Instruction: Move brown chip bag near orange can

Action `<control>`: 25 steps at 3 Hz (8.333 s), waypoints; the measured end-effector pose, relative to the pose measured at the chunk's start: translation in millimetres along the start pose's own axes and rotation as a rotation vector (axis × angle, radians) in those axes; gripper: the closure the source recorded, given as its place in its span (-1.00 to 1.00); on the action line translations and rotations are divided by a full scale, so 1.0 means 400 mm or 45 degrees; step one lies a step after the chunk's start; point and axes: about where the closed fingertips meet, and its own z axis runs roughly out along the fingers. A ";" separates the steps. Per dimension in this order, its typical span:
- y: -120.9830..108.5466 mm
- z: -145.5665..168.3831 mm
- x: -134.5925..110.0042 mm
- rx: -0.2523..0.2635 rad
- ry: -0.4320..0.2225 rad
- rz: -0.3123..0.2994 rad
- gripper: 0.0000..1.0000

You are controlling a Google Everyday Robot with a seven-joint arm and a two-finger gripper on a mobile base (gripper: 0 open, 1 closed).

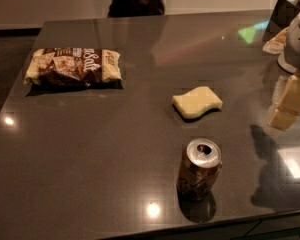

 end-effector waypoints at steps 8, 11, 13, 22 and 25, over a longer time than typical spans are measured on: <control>-0.327 0.259 -0.480 0.065 -0.321 0.064 -1.00; -0.272 0.402 -0.721 0.054 -0.499 0.103 -1.00; -0.269 0.407 -0.738 0.070 -0.489 0.084 -1.00; -0.262 0.544 -0.932 -0.046 -0.555 0.050 0.68; -0.077 0.358 -0.838 -0.202 -0.704 -0.230 1.00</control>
Offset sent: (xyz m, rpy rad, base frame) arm 0.0398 0.0075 0.0091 0.0822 -0.0329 -0.0103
